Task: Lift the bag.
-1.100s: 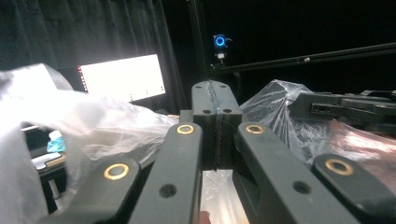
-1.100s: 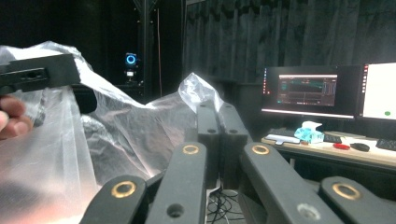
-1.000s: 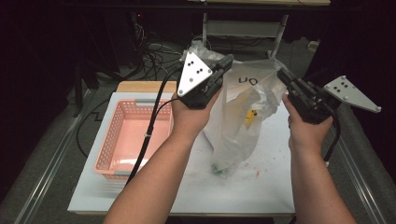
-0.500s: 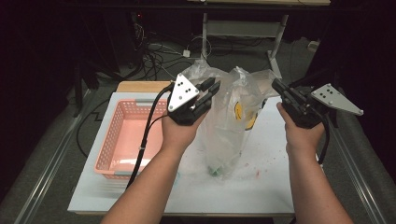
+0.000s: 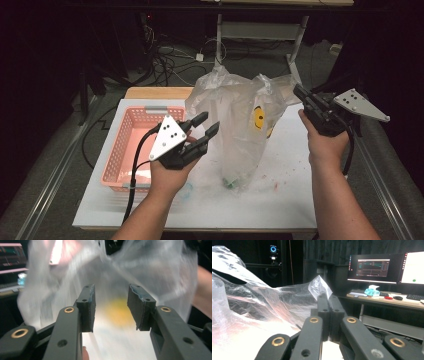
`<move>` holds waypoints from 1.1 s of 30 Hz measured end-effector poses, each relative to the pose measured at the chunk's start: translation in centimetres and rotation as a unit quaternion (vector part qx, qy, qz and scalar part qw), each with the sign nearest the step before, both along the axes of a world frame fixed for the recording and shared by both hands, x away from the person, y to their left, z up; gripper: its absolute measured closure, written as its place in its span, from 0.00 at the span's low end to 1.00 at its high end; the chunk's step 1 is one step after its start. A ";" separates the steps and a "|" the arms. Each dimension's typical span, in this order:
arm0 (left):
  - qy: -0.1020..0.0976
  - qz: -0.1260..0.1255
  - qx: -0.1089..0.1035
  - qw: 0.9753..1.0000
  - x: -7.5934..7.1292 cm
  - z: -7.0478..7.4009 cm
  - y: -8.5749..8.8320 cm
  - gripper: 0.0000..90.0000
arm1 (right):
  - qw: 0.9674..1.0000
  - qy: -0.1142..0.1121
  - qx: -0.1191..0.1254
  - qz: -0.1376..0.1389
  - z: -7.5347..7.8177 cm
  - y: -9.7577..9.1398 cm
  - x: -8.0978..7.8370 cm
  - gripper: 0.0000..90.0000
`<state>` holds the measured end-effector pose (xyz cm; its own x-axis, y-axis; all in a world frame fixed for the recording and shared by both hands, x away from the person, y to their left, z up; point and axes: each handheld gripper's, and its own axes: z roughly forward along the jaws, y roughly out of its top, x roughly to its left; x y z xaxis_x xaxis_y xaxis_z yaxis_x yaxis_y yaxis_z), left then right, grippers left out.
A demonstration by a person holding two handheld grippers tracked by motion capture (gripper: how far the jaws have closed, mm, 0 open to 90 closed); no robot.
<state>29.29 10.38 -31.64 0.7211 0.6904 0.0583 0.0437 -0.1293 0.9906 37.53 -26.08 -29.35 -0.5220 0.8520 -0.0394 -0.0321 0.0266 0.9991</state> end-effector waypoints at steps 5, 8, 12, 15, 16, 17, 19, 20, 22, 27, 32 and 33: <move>0.036 0.003 0.020 0.999 -0.5 -2.8 0.4 0.60 | 1.000 0.000 -0.002 0.004 0.1 0.0 -0.2 1.00; 0.078 0.003 0.025 0.997 -0.2 -4.8 0.2 0.57 | 1.000 -0.001 -0.003 0.010 0.3 0.1 -0.4 1.00; 0.118 0.005 0.031 0.992 0.1 -7.4 -0.5 0.49 | 1.000 -0.003 -0.005 0.015 0.5 0.1 -0.7 1.00; 0.137 -0.002 0.037 0.990 0.1 -8.9 -1.1 0.41 | 1.000 -0.005 -0.008 0.020 0.7 0.0 -0.9 1.00; 0.143 -0.007 0.035 0.989 0.0 -9.3 -1.2 0.38 | 1.000 -0.005 -0.008 0.021 0.7 0.0 -1.0 1.00; 0.151 -0.013 0.035 0.988 0.0 -9.8 -1.4 0.35 | 1.000 -0.005 -0.009 0.022 0.7 0.0 -1.0 1.00; 0.167 -0.028 0.041 0.985 -0.2 -10.7 -1.8 0.28 | 1.000 -0.006 -0.009 0.027 0.8 -0.2 -1.2 1.00; 0.173 -0.030 0.044 0.983 -0.4 -11.2 -2.0 0.25 | 1.000 -0.006 -0.008 0.028 0.8 -0.2 -1.2 1.00; 0.183 -0.038 0.048 0.981 -0.9 -12.3 -2.4 0.19 | 0.999 -0.007 -0.011 0.030 0.7 -0.3 -1.4 1.00; 0.198 -0.038 0.045 0.978 -1.7 -14.8 -2.9 0.09 | 0.999 -0.010 -0.010 0.035 0.7 -0.6 -1.9 1.00; 0.203 -0.040 0.062 0.976 -1.7 -15.7 -3.4 0.00 | 0.999 -0.016 -0.008 0.041 0.7 -0.9 -2.6 0.98; 0.202 -0.039 0.066 0.976 -1.6 -15.9 -3.4 0.00 | 0.999 -0.015 -0.006 0.041 0.8 -1.0 -2.8 0.98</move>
